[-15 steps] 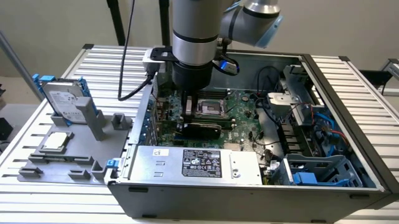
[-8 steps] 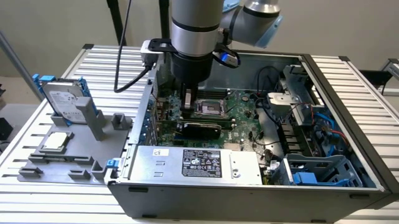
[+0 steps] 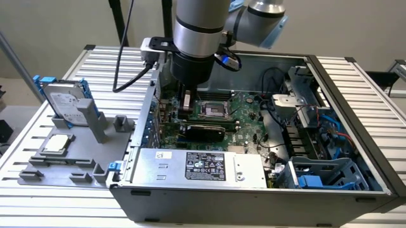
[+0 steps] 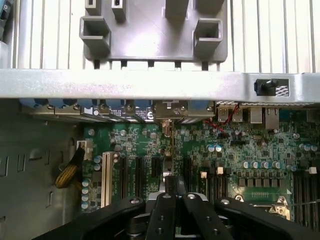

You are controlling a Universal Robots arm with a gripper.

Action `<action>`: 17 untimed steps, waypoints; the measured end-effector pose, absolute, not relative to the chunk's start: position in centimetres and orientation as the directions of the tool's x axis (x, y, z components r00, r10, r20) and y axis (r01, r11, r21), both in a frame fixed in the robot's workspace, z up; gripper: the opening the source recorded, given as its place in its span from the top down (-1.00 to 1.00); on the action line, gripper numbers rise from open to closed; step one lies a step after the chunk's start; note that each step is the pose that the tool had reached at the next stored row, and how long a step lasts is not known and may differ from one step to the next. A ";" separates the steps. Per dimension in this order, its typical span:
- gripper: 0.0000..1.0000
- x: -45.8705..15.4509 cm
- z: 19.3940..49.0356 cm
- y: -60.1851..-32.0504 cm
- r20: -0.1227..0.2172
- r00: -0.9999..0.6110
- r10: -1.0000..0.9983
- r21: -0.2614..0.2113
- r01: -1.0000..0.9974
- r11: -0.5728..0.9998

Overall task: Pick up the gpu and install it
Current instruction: 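Press down on the gpu until it lock into place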

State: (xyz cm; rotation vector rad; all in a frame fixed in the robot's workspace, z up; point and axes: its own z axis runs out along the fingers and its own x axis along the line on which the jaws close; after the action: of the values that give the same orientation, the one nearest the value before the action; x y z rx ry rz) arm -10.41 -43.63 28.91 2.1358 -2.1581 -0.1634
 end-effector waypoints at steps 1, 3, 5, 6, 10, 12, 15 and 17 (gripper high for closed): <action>0.79 -10.4 28.9 -43.6 -0.002 -0.009 -1.000 0.158 -0.987 0.008; 0.79 -10.5 28.9 -43.6 0.000 -0.005 -1.000 0.182 -0.983 0.005; 0.79 -10.6 28.9 -43.6 0.005 -0.001 -1.000 0.205 -0.979 0.002; 0.79 -10.6 28.9 -43.6 0.007 0.001 -1.000 0.217 -0.976 0.001; 0.79 -10.8 28.9 -43.6 0.017 0.008 -1.000 0.264 -0.965 -0.003; 0.79 -10.9 28.9 -43.6 0.023 0.012 -1.000 0.287 -0.958 -0.005; 0.79 -11.0 28.9 -43.6 0.031 0.017 -0.999 0.322 -0.947 -0.006; 0.79 -11.0 28.9 -43.6 0.035 0.019 -0.999 0.341 -0.940 -0.006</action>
State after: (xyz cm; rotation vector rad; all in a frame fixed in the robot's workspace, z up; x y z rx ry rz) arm -10.98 -43.63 28.92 2.0291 -2.0040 -0.3153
